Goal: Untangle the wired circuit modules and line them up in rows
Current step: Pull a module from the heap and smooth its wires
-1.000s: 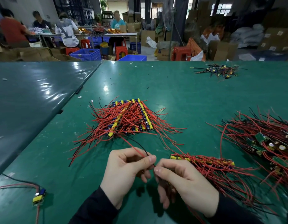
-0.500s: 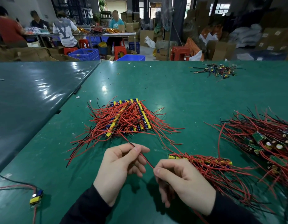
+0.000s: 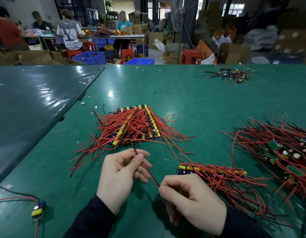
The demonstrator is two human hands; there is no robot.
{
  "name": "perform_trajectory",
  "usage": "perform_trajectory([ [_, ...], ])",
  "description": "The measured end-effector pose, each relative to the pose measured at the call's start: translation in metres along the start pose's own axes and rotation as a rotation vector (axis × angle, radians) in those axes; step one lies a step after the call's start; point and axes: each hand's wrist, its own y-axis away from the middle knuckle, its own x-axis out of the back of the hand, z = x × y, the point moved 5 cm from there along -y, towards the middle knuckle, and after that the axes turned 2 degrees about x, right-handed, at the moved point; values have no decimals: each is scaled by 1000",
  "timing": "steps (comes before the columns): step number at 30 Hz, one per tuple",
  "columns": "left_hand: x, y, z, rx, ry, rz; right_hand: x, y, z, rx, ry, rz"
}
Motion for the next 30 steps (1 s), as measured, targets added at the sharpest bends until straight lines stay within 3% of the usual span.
perform_trajectory([
  [9, 5, -3, -1, 22, 33, 4, 1, -1, 1, 9, 36, 0],
  [14, 8, -7, -6, 198, 241, 2, 6, -4, 12, -23, 98, 67],
  [21, -8, 2, -15, 504, 529, -117, 14, -8, 24, -55, 188, 163],
  [30, -11, 6, -7, 512, 635, -237, 18, -8, 24, -51, 214, 190],
])
